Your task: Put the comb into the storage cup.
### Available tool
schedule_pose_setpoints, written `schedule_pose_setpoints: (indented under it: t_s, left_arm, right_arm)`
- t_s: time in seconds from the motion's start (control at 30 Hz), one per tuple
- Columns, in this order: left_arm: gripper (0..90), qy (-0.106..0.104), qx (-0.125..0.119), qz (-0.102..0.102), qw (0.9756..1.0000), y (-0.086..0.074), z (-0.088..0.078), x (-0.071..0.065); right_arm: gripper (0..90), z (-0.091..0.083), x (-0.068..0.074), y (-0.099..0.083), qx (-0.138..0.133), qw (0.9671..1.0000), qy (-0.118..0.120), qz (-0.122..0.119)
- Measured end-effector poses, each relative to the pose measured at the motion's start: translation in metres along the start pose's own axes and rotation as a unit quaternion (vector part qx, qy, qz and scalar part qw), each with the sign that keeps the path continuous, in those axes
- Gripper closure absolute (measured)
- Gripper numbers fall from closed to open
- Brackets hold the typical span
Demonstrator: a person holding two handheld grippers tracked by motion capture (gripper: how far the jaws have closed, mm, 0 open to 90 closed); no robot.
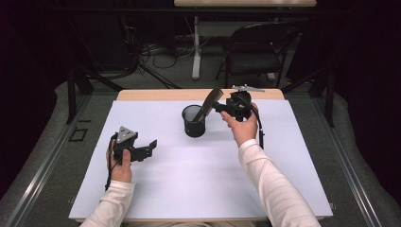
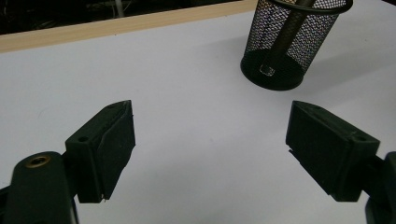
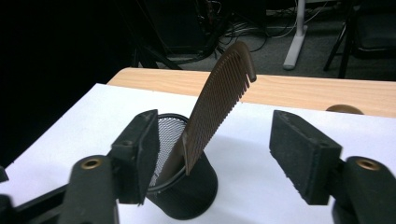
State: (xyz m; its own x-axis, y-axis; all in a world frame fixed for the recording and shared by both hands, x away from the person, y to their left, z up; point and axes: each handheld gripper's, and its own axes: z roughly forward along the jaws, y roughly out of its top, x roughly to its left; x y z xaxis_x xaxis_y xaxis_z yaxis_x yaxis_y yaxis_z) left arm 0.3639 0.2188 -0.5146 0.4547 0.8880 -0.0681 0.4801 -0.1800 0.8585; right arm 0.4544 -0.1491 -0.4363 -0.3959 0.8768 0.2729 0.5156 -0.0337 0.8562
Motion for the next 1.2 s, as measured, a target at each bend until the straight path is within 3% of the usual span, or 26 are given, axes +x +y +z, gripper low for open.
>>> schedule_pose_setpoints:
  t_s: [0.17,0.53,0.63,0.9,1.2]
  left_arm:
    - [16.2,-0.001,-0.001,0.000,1.0000,0.000,0.000,0.000]
    - [16.2,-0.002,-0.003,0.000,1.0000,0.000,-0.002,0.000]
    - [16.2,-0.004,-0.003,0.000,1.0000,0.000,-0.002,0.000]
    - [16.2,-0.018,-0.003,0.003,0.9998,0.001,-0.005,-0.001]
    - [16.2,-0.042,-0.005,0.009,0.9990,0.002,-0.008,-0.004]
  right_arm:
    - [19.8,-0.008,0.001,-0.001,0.007,0.9999,-0.001,-0.009]
    - [10.1,-0.022,0.011,-0.002,0.016,0.9992,0.008,-0.035]
    - [9.8,-0.024,0.017,-0.004,0.029,0.9978,-0.006,-0.060]
    - [7.9,-0.034,0.027,-0.006,0.032,0.9961,0.031,-0.077]
    - [7.3,-0.046,0.036,-0.013,0.030,0.9941,0.050,-0.092]
